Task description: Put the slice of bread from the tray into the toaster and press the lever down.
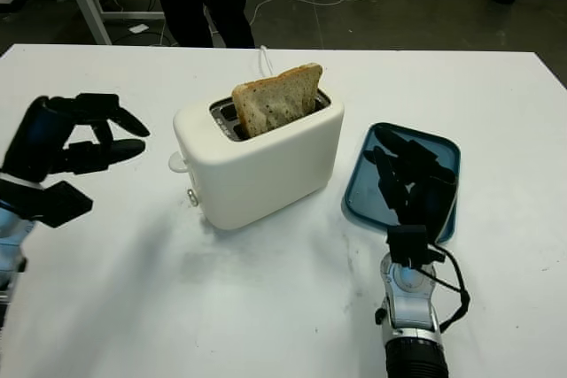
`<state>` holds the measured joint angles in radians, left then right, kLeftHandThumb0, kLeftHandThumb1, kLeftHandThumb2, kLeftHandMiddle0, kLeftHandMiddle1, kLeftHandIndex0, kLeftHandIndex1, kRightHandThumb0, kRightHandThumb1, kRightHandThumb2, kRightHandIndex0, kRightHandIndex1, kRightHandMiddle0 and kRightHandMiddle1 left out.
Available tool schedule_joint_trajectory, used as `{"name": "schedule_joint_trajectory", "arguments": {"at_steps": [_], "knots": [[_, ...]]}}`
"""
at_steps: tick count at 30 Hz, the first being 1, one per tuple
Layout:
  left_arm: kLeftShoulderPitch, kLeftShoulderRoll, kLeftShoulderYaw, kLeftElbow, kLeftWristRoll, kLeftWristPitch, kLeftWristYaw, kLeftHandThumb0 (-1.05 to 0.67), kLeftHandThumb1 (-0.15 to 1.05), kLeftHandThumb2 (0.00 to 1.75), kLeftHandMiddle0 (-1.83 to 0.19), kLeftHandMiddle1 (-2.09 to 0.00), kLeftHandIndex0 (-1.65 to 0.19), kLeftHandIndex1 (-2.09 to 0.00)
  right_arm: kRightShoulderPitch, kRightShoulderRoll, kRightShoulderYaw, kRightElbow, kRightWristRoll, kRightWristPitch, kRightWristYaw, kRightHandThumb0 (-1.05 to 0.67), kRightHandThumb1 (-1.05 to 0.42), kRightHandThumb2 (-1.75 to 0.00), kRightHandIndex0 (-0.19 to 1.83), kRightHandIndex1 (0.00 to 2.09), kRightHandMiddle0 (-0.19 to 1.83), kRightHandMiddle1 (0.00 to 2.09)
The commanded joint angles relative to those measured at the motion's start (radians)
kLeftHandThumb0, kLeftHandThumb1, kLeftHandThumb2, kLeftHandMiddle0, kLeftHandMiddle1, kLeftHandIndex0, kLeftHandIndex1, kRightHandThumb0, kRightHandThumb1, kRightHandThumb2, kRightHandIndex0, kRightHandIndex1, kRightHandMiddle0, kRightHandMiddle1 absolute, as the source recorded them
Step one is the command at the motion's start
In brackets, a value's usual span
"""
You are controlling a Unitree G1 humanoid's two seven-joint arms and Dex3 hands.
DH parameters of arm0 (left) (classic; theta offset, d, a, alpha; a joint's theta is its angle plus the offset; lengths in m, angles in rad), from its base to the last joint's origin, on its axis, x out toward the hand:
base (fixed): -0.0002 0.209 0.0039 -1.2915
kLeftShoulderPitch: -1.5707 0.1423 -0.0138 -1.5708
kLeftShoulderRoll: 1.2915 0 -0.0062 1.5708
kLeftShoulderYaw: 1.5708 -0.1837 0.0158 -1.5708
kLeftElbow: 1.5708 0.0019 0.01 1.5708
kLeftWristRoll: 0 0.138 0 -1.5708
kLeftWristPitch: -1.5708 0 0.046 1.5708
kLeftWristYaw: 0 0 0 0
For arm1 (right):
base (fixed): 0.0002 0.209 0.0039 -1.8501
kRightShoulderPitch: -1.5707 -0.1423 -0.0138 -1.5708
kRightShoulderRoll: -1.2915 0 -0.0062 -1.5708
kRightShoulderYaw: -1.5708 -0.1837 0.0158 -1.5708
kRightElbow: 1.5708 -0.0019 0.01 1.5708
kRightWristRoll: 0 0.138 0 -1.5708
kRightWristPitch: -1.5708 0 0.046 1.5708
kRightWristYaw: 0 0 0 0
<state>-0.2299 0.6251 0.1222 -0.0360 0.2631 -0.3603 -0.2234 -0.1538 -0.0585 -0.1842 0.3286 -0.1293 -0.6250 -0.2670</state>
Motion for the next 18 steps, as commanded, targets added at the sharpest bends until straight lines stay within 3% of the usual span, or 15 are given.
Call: {"name": "schedule_joint_trajectory", "arguments": {"at_steps": [1,8,18], "knots": [[-0.012,0.044,-0.022,-0.015,-0.004,0.001,-0.058,-0.90,0.92,0.31,-1.15,-1.56,-1.10,-0.52,-0.016,-0.008,-0.002,-0.006,0.014,0.017,0.003,-0.50,-0.92,-0.15,1.23,0.27,1.17,0.01],[-0.057,0.088,-0.068,0.025,-0.003,-0.063,-0.155,-0.94,0.92,0.36,-1.10,-1.63,-1.11,-0.25,-0.023,-0.007,-0.007,-0.008,0.025,0.026,0.003,-0.51,-0.92,-0.13,1.25,0.25,1.18,0.01],[-0.053,0.040,-0.112,0.104,0.070,-0.175,-0.072,-0.89,0.92,0.42,-1.01,-1.74,-1.01,-0.16,-0.032,-0.017,-0.017,-0.002,0.037,0.048,-0.001,-0.51,-0.92,-0.11,1.28,0.22,1.20,0.01]]}}
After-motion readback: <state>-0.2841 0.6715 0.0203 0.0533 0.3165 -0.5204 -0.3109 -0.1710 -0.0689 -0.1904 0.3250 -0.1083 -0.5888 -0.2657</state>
